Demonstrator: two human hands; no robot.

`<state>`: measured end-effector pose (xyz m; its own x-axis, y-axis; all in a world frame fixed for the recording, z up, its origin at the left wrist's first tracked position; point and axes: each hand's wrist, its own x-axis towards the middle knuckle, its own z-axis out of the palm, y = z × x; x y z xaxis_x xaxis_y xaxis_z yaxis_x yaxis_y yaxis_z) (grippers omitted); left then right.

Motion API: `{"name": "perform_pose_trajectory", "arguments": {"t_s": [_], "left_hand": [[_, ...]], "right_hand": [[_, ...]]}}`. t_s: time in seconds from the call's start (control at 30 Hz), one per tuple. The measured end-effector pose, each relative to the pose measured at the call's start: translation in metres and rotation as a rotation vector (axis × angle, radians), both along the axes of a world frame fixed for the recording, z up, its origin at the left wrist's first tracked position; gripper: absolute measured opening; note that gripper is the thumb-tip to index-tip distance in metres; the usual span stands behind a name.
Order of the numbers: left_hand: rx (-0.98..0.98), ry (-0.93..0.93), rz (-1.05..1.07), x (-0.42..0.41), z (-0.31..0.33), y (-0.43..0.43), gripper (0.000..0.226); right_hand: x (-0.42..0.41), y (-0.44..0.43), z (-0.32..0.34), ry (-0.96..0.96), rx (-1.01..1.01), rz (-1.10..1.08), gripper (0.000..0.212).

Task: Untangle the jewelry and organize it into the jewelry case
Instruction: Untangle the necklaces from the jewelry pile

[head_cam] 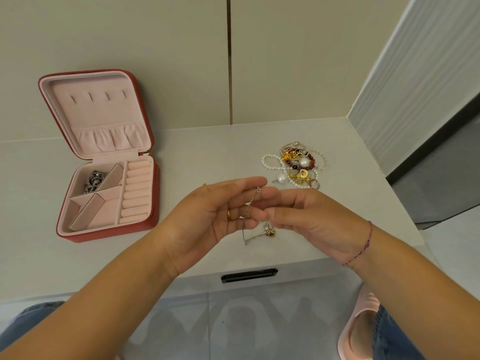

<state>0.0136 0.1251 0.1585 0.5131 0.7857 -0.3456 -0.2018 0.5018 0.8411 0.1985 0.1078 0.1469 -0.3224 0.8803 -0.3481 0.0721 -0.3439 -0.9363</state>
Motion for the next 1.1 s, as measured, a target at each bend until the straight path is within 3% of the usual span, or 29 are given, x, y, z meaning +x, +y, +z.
{"name": "perform_pose_trajectory", "arguments": {"t_s": [0.33, 0.83, 1.1], "left_hand": [[0.168, 0.195, 0.099, -0.017, 0.010, 0.011, 0.031], [0.316, 0.472, 0.188, -0.025, 0.001, 0.015, 0.028], [0.186, 0.580, 0.132, -0.026, -0.014, 0.009, 0.032]], "right_hand": [[0.035, 0.016, 0.028, 0.294, 0.090, -0.155, 0.011], [0.073, 0.019, 0.051, 0.275, 0.237, -0.421, 0.027], [0.091, 0.020, 0.050, 0.274, 0.209, -0.482, 0.025]]}}
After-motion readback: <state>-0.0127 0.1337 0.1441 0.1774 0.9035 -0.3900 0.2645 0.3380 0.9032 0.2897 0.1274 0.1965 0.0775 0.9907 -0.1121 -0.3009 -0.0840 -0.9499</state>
